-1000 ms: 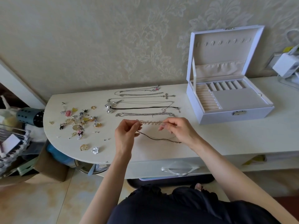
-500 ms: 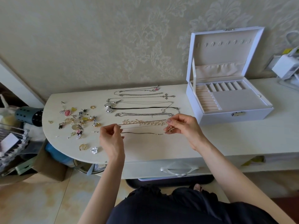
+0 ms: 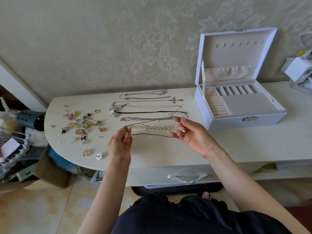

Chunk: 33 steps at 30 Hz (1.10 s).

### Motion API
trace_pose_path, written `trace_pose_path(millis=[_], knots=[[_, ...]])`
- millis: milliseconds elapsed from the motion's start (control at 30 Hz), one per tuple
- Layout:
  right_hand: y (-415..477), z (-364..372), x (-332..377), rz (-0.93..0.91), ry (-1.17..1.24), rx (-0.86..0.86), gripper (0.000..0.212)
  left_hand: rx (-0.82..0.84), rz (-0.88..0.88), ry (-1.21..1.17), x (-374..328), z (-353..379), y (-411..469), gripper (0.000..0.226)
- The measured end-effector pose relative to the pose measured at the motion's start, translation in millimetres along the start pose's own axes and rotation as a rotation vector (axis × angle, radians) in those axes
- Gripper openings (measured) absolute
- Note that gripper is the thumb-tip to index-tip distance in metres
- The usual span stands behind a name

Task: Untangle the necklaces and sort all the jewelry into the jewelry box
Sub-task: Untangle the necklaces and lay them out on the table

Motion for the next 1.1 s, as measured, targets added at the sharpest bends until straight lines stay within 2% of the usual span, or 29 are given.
trace_pose_path(millis=[133, 267, 467, 600, 733, 933, 1100], knots=[[-0.6, -1.1, -2.7, -0.007, -0.065, 0.021, 0.030, 0.045, 0.037, -0.029, -2.8, 1.5, 0.6, 0.018], [1.1, -6.8, 2.7, -0.053, -0.044, -0.006, 0.028, -0.056, 0.185, 0.170, -14.4, -3.9, -2.2, 0.026], [0.0, -8.7, 4.9, -0.074, -0.135, -0.031, 0.027, -0.141, 0.298, 0.374, -18.3, -3.2, -7.2, 0.018], [-0.3, -7.7, 5.6, -0.077, -0.094, -0.018, 0.027, -0.176, 0.314, 0.457, -17.8, -5.7, -7.1, 0.016], [-0.6, -9.8, 5.6, -0.097, -0.046, -0.074, 0.021, -0.186, 0.314, 0.513, -17.9, -8.8, -7.3, 0.017], [0.9, -17.7, 6.9, -0.163, -0.211, -0.207, 0.001, -0.202, 0.309, 0.522, -15.1, -8.8, -6.2, 0.017], [-1.5, -14.2, 11.7, -0.184, -0.255, -0.186, 0.008, -0.169, 0.306, 0.680, -12.8, -7.0, -4.5, 0.014]])
Point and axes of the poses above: each hand's wrist, its own y-axis towards the middle knuckle, its own z-axis out of the palm, x = y × z, the point moved 6 cm from there along y, towards the middle knuckle, and after that the axes turned 7 degrees about y, right-handed, at the moved point
